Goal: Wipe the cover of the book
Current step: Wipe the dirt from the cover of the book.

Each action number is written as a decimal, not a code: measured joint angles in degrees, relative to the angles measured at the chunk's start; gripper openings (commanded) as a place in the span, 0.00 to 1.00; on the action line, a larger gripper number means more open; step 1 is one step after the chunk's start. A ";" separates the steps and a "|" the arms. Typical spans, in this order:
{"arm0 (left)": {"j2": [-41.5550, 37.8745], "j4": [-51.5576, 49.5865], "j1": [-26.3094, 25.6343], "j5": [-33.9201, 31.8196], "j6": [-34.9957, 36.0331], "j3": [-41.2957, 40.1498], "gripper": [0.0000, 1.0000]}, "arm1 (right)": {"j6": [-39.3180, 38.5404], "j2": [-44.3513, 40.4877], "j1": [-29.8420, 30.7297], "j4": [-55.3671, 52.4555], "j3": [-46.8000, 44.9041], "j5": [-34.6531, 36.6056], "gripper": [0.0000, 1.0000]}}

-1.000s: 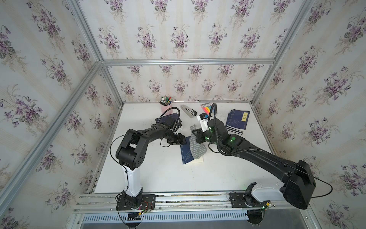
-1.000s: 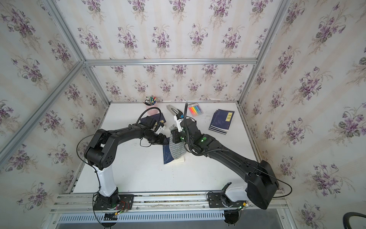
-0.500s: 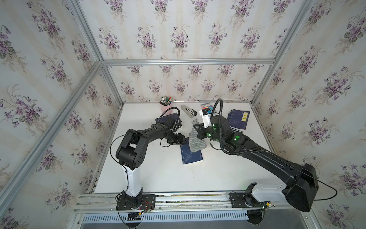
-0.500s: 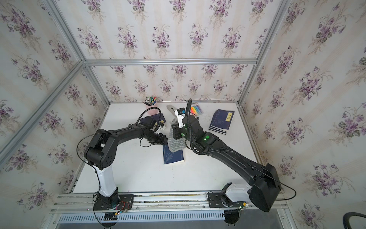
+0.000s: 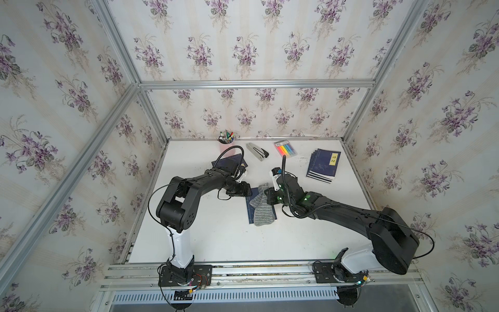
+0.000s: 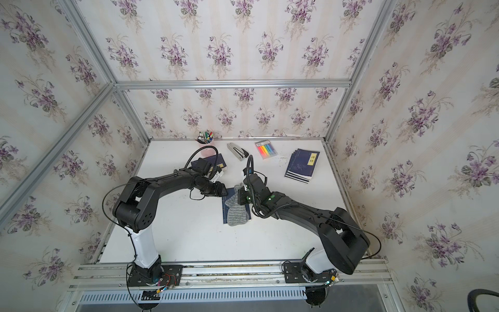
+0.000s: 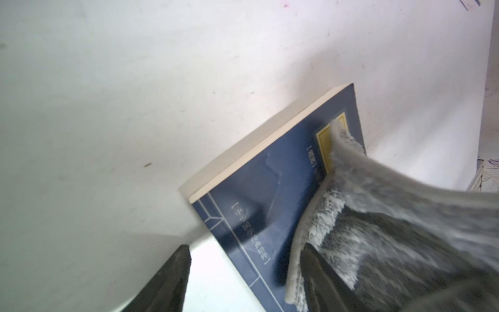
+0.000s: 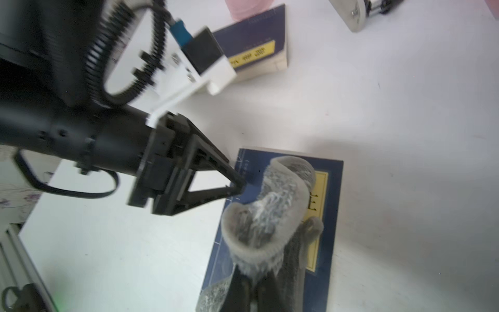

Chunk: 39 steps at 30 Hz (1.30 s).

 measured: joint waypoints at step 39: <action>7.67 -5.60 -2.03 4.04 6.51 12.11 0.67 | -16.65 11.56 4.85 -16.68 7.80 -1.53 0.81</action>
